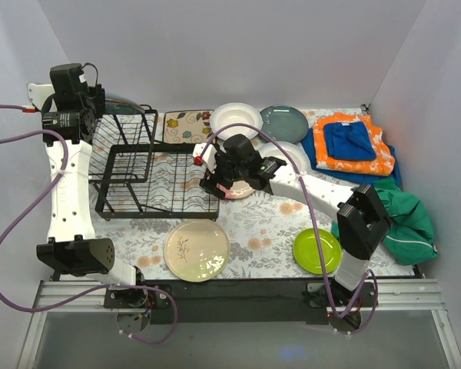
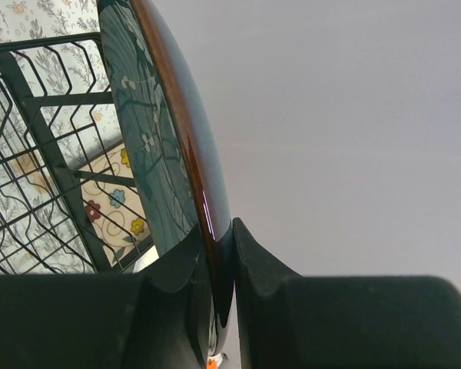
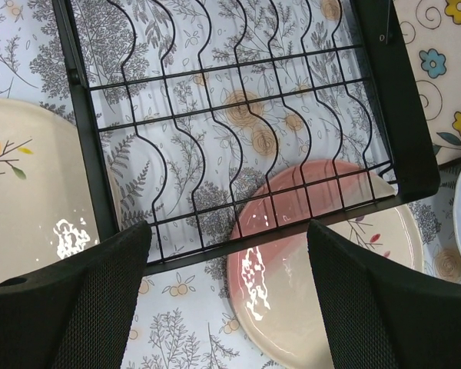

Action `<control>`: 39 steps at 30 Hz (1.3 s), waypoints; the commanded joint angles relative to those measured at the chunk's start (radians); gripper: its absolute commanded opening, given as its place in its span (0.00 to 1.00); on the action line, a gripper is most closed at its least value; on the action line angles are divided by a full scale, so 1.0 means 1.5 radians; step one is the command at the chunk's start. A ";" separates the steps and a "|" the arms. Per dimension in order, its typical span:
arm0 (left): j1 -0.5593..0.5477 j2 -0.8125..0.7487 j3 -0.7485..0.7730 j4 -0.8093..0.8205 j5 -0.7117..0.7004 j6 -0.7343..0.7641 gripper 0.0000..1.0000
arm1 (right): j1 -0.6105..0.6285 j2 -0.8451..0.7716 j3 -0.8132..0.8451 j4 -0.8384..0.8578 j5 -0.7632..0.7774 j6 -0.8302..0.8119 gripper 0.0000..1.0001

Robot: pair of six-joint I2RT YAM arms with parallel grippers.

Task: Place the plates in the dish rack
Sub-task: Move the dish rack

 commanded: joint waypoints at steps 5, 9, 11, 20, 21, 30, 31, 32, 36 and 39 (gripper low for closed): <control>0.001 -0.034 0.039 0.089 -0.023 -0.424 0.00 | -0.014 -0.030 -0.005 0.006 -0.014 0.010 0.87; 0.001 -0.043 0.025 0.086 -0.034 -0.426 0.00 | -0.017 -0.028 0.000 0.005 -0.017 0.011 0.87; 0.001 -0.042 0.019 0.083 -0.033 -0.435 0.00 | -0.018 -0.028 0.003 0.005 -0.018 0.011 0.87; 0.001 -0.025 0.029 0.086 -0.039 -0.442 0.00 | -0.025 -0.035 -0.007 0.005 -0.021 0.014 0.88; 0.002 -0.022 0.031 0.086 -0.038 -0.444 0.00 | -0.026 -0.036 -0.008 0.006 -0.020 0.013 0.88; 0.002 0.020 0.074 0.079 -0.031 -0.469 0.00 | -0.032 -0.043 -0.014 0.005 -0.025 0.017 0.88; 0.002 0.023 0.075 0.080 -0.031 -0.470 0.00 | -0.033 -0.044 -0.015 0.005 -0.025 0.017 0.88; 0.002 0.026 0.077 0.079 -0.030 -0.471 0.00 | -0.033 -0.044 -0.016 0.005 -0.029 0.017 0.88; 0.001 0.040 0.088 0.078 -0.026 -0.479 0.00 | -0.033 -0.043 -0.014 0.003 -0.048 0.009 0.88; 0.001 0.045 0.094 0.078 -0.024 -0.482 0.00 | -0.033 -0.036 -0.015 -0.003 -0.075 -0.003 0.87</control>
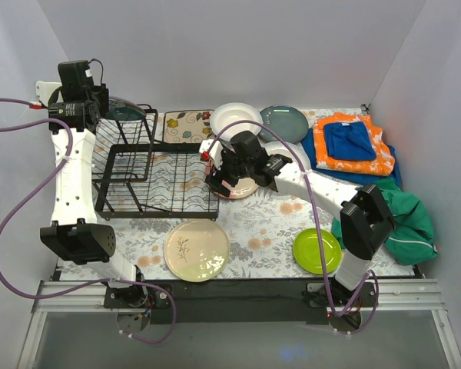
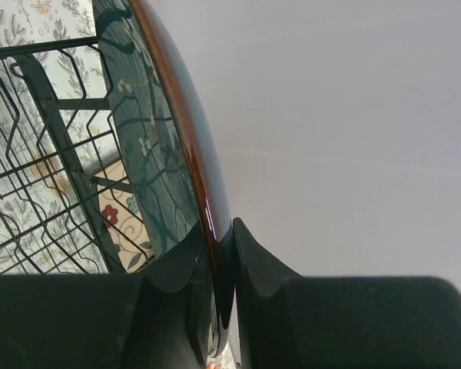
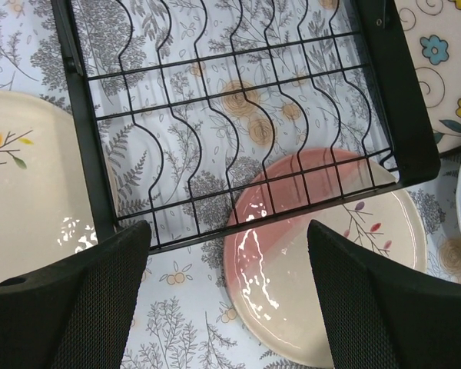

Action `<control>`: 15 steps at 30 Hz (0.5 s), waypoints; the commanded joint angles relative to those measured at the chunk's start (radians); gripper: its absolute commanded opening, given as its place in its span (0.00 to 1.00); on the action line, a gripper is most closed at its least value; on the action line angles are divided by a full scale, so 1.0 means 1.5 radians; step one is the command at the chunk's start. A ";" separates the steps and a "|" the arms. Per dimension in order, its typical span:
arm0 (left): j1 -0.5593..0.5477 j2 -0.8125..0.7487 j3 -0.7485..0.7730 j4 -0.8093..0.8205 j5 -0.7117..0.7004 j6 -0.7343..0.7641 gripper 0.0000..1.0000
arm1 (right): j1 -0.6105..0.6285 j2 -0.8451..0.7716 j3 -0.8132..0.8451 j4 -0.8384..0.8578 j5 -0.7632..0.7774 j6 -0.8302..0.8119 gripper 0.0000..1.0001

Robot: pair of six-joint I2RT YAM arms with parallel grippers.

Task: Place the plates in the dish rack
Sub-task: Move the dish rack

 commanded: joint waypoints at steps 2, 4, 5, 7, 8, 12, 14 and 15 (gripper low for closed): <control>0.002 -0.025 0.058 0.103 -0.014 -0.485 0.00 | -0.001 -0.020 -0.002 -0.005 -0.065 -0.016 0.87; 0.002 -0.025 0.059 0.103 -0.014 -0.486 0.00 | 0.000 -0.014 -0.007 -0.007 -0.077 -0.027 0.87; 0.003 -0.026 0.060 0.103 -0.015 -0.485 0.00 | 0.002 -0.012 -0.008 -0.008 -0.080 -0.028 0.87; 0.003 -0.026 0.062 0.104 -0.014 -0.486 0.00 | 0.003 -0.008 -0.014 -0.008 -0.081 -0.031 0.87; 0.003 -0.025 0.062 0.104 -0.013 -0.487 0.00 | 0.003 -0.007 -0.015 -0.008 -0.082 -0.032 0.87; 0.003 -0.026 0.061 0.106 -0.011 -0.496 0.00 | 0.003 -0.006 -0.020 -0.011 -0.093 -0.039 0.87; 0.003 -0.026 0.061 0.107 -0.009 -0.499 0.00 | 0.007 -0.004 -0.022 -0.017 -0.116 -0.069 0.87; 0.003 -0.026 0.062 0.106 -0.009 -0.501 0.00 | 0.009 -0.003 -0.025 -0.017 -0.123 -0.079 0.87</control>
